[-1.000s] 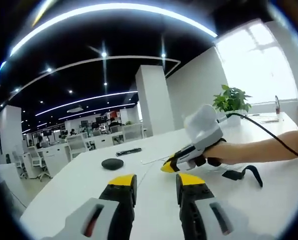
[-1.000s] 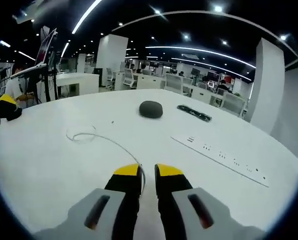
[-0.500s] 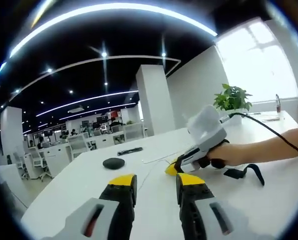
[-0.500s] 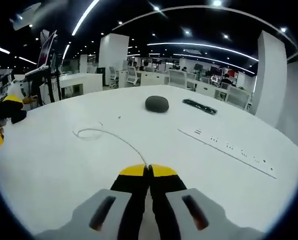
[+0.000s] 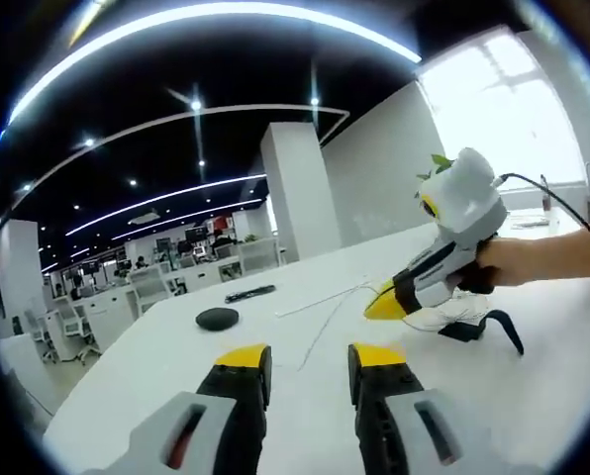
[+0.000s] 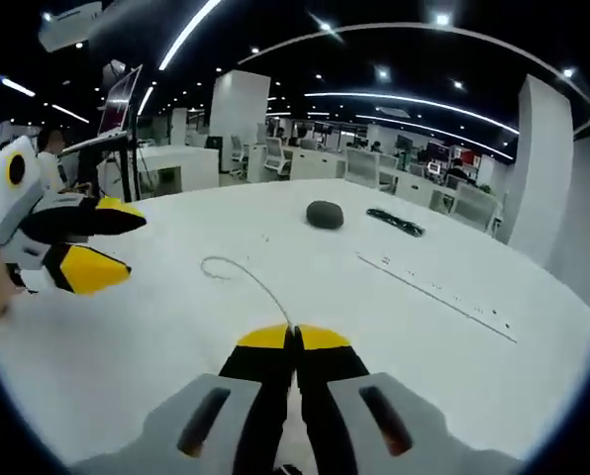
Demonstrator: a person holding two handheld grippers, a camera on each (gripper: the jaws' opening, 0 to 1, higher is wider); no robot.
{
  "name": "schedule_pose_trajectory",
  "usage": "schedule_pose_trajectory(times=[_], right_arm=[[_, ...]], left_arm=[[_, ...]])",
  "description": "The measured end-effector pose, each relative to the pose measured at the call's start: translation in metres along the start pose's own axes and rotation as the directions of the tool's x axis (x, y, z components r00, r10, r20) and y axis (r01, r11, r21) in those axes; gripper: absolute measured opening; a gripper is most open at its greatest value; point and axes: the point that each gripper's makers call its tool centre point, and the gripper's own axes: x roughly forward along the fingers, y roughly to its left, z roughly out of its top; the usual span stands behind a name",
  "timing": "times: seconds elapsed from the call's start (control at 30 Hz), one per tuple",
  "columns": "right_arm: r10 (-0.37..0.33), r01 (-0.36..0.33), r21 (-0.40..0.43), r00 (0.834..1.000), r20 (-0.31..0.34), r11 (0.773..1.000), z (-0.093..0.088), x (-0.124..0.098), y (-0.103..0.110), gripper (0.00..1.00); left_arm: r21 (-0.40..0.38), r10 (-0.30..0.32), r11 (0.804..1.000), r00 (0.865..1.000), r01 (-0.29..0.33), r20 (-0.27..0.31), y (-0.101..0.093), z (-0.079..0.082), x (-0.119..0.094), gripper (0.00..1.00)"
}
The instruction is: Peel open the Velcro strap on the desktop, arrange the wired earphones neatly onto it, and close the Velcro strap to secure them.
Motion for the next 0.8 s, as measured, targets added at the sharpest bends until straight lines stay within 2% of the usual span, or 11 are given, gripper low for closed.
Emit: schedule_pose_trajectory(times=[0.17, 0.23, 0.4, 0.57, 0.73, 0.8], right_arm=[[0.015, -0.014, -0.018, 1.0, 0.008, 1.0, -0.004, -0.053, 0.013, 0.03], [0.009, -0.009, -0.034, 1.0, 0.0, 0.999, -0.01, -0.076, 0.017, 0.03], [0.007, -0.008, -0.037, 1.0, -0.028, 0.999, -0.029, -0.119, 0.027, 0.03], [-0.021, 0.021, -0.011, 0.999, -0.032, 1.0, -0.044, -0.152, 0.031, 0.03], [-0.036, 0.036, 0.027, 0.999, -0.007, 0.999, -0.044, -0.178, 0.036, 0.03], [-0.03, 0.03, 0.047, 0.999, 0.011, 0.998, -0.045, -0.181, 0.041, 0.03]], left_arm=[[0.023, -0.036, 0.999, 0.999, 0.036, -0.01, -0.012, -0.005, 0.003, 0.35], [0.032, -0.044, 0.998, 0.999, 0.045, -0.021, -0.015, -0.007, 0.004, 0.35], [0.036, -0.055, 0.998, 0.998, 0.056, -0.025, -0.017, -0.008, 0.004, 0.35], [0.033, -0.058, 0.998, 0.998, 0.059, -0.014, -0.017, -0.004, 0.003, 0.35], [0.031, -0.07, 0.997, 0.997, 0.07, 0.009, -0.021, 0.003, 0.0, 0.35], [0.03, -0.103, 0.994, 0.994, 0.102, 0.041, -0.028, 0.011, -0.002, 0.36]])
